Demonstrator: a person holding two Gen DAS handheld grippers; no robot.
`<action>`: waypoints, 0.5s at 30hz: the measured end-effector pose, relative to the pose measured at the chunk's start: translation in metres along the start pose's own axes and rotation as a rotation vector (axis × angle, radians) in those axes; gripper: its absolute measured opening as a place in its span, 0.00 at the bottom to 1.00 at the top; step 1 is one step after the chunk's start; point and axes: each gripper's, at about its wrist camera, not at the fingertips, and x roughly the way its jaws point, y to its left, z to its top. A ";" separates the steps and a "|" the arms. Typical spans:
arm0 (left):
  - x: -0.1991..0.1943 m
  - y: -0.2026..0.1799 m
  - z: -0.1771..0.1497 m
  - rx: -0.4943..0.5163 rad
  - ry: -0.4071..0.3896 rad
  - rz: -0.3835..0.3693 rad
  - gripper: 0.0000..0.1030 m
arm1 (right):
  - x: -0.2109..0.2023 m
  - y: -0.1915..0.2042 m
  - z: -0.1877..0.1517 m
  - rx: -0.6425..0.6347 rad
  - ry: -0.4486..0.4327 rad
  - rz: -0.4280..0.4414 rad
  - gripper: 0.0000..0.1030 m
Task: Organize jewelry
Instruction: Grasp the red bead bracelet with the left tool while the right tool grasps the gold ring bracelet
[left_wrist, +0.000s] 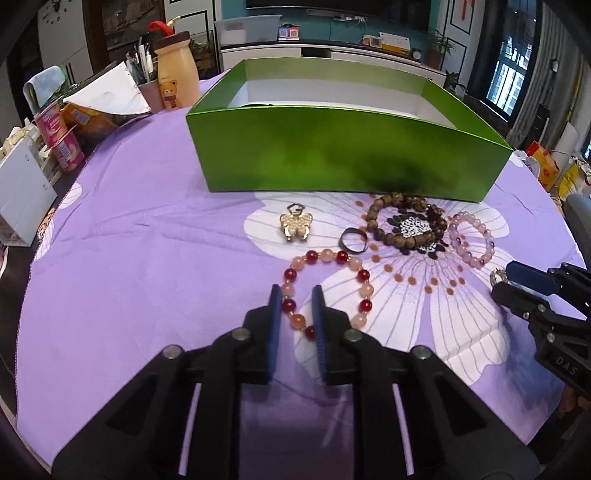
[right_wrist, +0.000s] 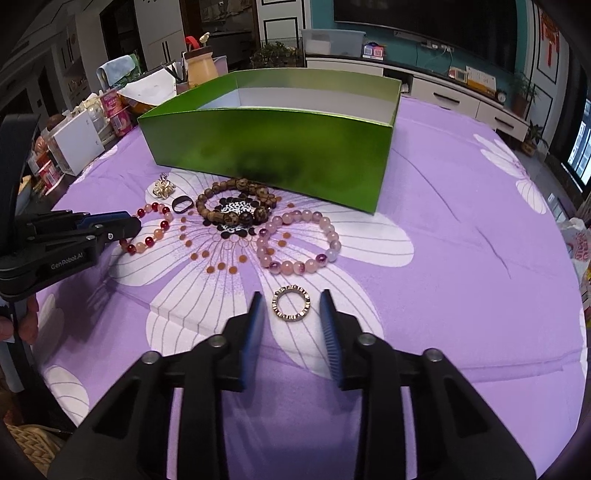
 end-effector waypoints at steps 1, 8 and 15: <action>0.000 0.000 0.000 0.000 0.000 -0.001 0.11 | 0.000 0.001 0.000 -0.007 -0.002 -0.004 0.22; -0.004 0.004 -0.003 -0.048 -0.001 -0.049 0.07 | -0.001 0.002 -0.001 -0.001 -0.005 0.014 0.20; -0.030 0.008 -0.001 -0.075 -0.061 -0.069 0.07 | -0.016 0.007 0.006 -0.004 -0.042 0.025 0.20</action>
